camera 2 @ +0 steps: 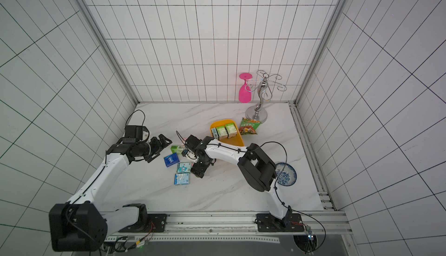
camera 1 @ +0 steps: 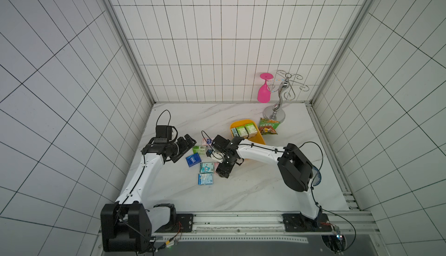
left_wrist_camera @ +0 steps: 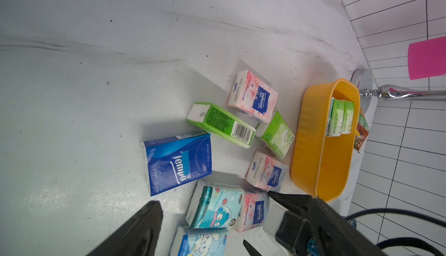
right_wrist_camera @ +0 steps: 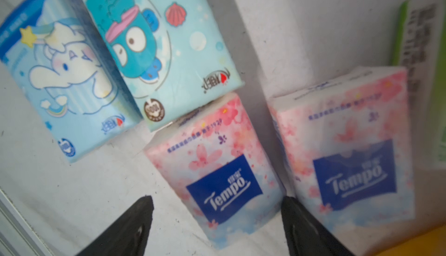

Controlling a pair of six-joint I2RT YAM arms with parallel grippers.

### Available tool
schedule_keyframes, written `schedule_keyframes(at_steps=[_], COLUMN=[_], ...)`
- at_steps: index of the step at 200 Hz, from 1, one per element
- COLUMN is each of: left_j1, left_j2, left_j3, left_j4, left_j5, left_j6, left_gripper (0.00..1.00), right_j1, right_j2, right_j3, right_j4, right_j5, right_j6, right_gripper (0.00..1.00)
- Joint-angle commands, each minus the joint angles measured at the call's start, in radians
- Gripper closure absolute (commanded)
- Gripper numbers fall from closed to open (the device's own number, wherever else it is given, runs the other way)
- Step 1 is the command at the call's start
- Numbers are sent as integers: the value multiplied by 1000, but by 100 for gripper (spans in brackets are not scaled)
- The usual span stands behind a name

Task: Put the pocket tissues into the storage box
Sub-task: Pick up the pocket tissues from the center of the board.

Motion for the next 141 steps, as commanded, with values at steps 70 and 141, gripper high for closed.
schedule_keyframes(at_steps=[70,141], left_j1=[11,17], left_j2=[-15,-20], left_j3=[-14,-16], left_j4=[7,4], left_j5=[5,1], left_j6=[18,22], left_gripper=[2,3], right_j1=[31,39], right_j2=[38,28], right_j3=[59,85], right_j4=[-27,-30], right_j5=[90,123], right_j6=[-14,-32], right_gripper=[9,5])
